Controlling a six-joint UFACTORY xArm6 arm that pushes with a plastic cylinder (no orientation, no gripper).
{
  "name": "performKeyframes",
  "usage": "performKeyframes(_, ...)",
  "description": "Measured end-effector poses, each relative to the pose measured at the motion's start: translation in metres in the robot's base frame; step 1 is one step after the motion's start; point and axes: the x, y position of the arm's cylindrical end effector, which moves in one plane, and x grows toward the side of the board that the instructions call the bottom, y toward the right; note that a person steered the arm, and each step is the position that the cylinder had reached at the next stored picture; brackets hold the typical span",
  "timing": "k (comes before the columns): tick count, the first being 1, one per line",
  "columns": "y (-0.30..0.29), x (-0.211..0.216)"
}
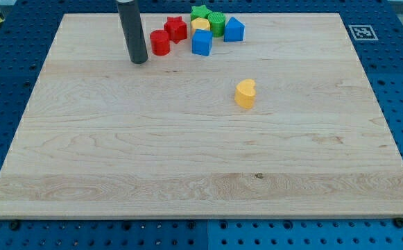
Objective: Slide the red blocks into the green star
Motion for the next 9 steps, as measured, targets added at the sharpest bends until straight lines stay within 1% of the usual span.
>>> performKeyframes(1,0.018,-0.002)
performKeyframes(3,0.08,-0.019)
performKeyframes(4,0.097,-0.023)
performKeyframes(5,0.098,-0.019)
performKeyframes(6,0.078,-0.001)
performKeyframes(7,0.043,-0.005)
performKeyframes(8,0.031,-0.028)
performKeyframes(9,0.031,-0.028)
